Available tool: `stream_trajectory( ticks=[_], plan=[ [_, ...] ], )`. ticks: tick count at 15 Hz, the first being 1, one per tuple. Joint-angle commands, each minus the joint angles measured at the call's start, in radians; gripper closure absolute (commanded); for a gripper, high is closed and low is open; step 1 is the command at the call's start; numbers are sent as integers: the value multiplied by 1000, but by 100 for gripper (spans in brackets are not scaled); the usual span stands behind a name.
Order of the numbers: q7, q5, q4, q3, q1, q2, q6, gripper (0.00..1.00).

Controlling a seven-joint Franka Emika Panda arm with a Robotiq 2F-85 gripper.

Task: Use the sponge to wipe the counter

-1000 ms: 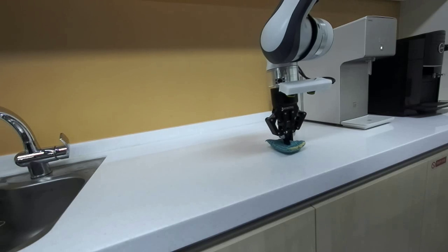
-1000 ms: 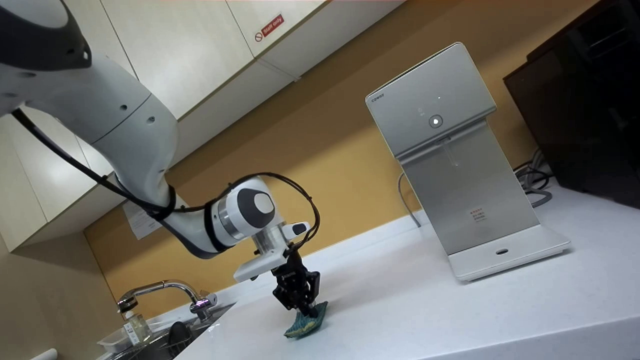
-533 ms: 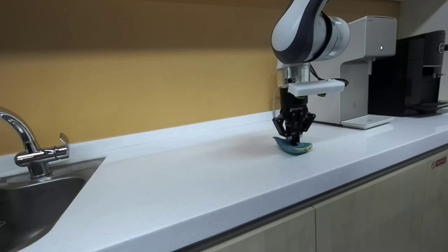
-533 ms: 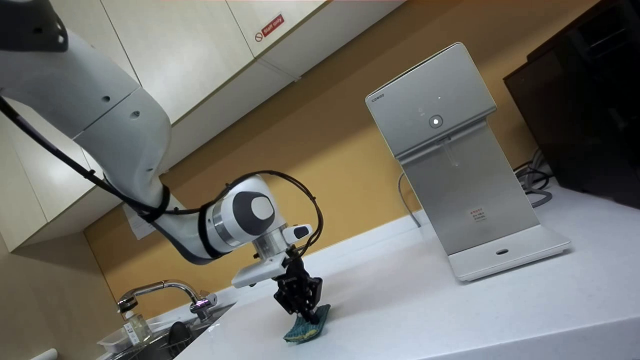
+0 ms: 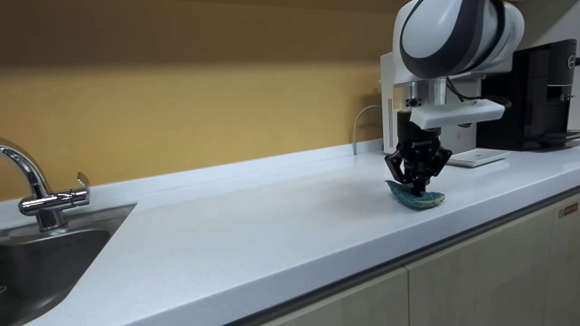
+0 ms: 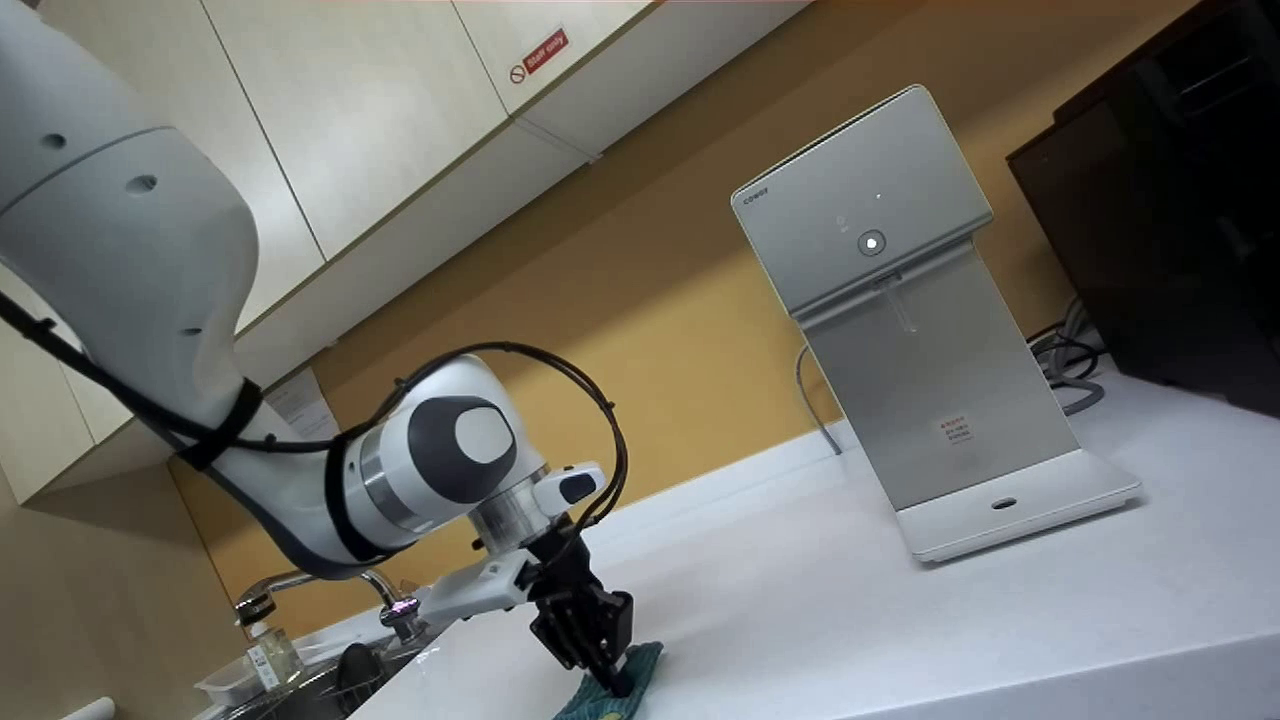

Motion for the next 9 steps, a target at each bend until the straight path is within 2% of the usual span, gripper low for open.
stream_trajectory(
  ticks=[1, 4, 9],
  plan=[
    [88, -39, -93, 13, -14, -21, 30, 98],
    [139, -129, -15, 25, -25, 43, 51, 98],
    [184, -253, 213, 17, 6, 208, 19, 98]
  ],
)
